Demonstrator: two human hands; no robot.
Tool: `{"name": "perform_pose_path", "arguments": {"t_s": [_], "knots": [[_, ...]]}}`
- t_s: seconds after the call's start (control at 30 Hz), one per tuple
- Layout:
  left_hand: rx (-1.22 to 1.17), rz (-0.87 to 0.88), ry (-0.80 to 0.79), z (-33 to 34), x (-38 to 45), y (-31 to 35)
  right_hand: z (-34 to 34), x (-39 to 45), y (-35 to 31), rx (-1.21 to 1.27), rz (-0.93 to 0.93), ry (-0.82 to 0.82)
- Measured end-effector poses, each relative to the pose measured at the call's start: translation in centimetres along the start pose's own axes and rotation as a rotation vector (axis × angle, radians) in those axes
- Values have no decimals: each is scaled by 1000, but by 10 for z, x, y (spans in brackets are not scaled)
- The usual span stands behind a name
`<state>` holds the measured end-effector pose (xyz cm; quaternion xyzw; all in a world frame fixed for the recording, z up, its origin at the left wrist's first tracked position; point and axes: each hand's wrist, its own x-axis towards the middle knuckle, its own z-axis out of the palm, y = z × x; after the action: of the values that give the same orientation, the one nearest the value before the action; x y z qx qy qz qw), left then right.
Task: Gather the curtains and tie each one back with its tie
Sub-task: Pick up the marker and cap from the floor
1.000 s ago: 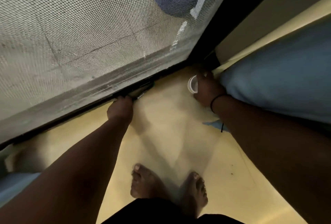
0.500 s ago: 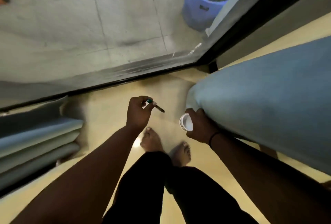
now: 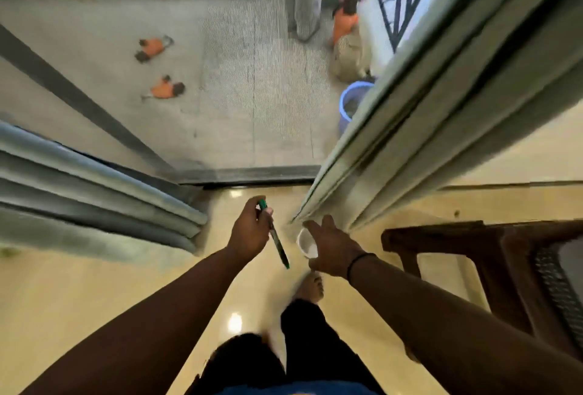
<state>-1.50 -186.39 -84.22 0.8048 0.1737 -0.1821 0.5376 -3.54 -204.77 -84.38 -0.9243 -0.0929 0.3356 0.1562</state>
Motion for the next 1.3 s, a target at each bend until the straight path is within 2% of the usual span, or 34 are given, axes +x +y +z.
{"name": "perform_pose_path", "arguments": {"t_s": [0.1,0.17,0.23,0.33,0.5,0.63,0.73,0.87,1.0,1.13,1.3], "knots": [[-101,-14,-53,-2,-50,26,-9,-50,-17,-47,-19,65],[-97,44,-132,-2,-79,40,-14,-82,-21,-62,-18,110],[-86,106,-185,1,-120,51,-15,-125,-22,-31,12,163],[-170,81,-234,6,-173,59,-11,-189,-17,47,56,212],[-243,17,-215,38,-226,94,-30,-277,17,34,118,248],[-291,25,-277,123,-269,136,-41,-339,85,50,198,333],[-346,11,-329,205,-302,149,-31,-389,150,90,211,336],[-382,-49,-435,352,-356,157,-8,-484,278,76,300,357],[-403,-111,-484,438,-402,170,-1,-559,376,188,464,343],[-389,-123,-471,498,-398,188,-12,-587,442,244,529,371],[-371,-199,-407,573,-349,192,-18,-566,509,274,499,357]]}}
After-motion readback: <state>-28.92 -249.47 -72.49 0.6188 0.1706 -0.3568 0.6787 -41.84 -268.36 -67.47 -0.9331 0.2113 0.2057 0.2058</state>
